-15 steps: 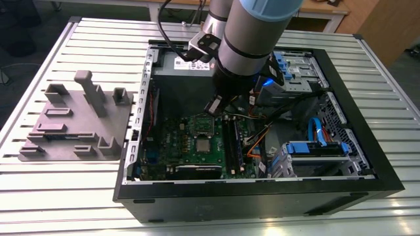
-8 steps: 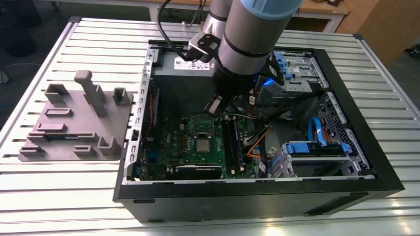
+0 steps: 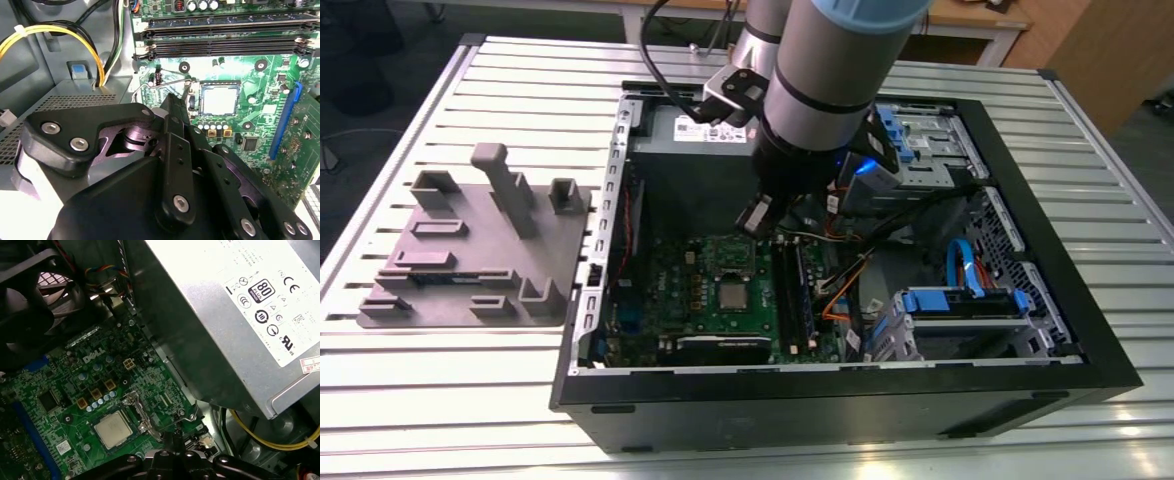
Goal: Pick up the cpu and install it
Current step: 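Close the cpu cover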
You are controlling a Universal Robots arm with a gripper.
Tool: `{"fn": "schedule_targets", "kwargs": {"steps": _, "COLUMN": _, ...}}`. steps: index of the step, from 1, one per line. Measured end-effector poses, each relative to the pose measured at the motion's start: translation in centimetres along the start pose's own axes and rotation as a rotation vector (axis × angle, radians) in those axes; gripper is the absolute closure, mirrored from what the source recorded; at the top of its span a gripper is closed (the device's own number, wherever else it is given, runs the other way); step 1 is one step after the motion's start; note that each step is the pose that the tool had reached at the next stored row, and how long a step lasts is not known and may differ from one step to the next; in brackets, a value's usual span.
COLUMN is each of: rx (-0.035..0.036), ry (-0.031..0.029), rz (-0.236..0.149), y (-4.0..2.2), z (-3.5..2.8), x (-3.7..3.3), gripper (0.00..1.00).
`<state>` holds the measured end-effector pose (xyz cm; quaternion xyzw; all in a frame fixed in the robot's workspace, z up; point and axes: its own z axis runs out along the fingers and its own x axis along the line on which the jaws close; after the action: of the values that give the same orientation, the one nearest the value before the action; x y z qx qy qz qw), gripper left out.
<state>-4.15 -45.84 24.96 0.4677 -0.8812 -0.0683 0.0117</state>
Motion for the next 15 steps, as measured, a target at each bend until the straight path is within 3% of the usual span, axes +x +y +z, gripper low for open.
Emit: {"fn": "schedule_targets", "kwargs": {"steps": 15, "rx": 0.0294, "ry": 0.0432, "rz": 0.003, "y": 0.07, "z": -0.22, "x": 0.01, "gripper": 0.9}}
